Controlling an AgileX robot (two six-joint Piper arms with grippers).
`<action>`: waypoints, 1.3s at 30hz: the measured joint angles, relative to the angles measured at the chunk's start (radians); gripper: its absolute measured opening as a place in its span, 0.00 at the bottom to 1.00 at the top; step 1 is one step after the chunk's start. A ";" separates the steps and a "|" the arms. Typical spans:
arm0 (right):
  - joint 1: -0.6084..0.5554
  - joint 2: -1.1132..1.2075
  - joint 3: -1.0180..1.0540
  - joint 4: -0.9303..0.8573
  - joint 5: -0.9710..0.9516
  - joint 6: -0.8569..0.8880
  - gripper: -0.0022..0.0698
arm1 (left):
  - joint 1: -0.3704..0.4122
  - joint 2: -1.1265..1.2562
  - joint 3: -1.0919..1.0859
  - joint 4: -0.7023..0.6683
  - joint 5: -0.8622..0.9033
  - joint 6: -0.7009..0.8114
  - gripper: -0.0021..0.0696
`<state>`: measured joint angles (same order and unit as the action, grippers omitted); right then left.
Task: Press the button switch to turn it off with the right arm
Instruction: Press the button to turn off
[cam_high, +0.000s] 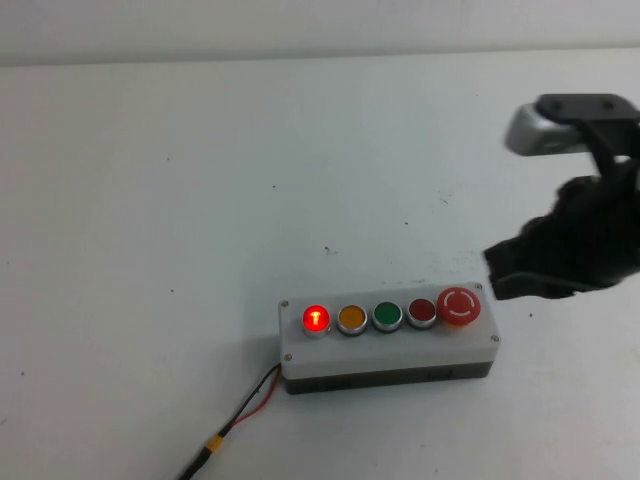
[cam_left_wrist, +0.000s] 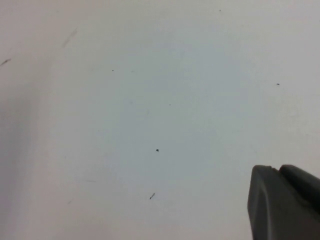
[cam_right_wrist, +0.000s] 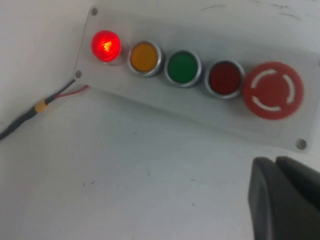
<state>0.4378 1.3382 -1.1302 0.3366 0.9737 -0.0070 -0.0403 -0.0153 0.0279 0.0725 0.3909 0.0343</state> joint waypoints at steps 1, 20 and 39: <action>0.045 0.039 -0.035 -0.033 0.000 0.026 0.01 | 0.000 0.000 0.000 0.000 0.000 0.000 0.03; 0.350 0.587 -0.590 -0.174 0.185 0.079 0.01 | 0.000 0.000 0.000 0.000 0.000 0.000 0.03; 0.350 0.656 -0.625 -0.198 0.148 0.083 0.01 | 0.000 0.000 0.000 0.000 0.000 0.000 0.03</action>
<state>0.7881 1.9947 -1.7555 0.1387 1.1213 0.0760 -0.0403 -0.0153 0.0279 0.0725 0.3909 0.0343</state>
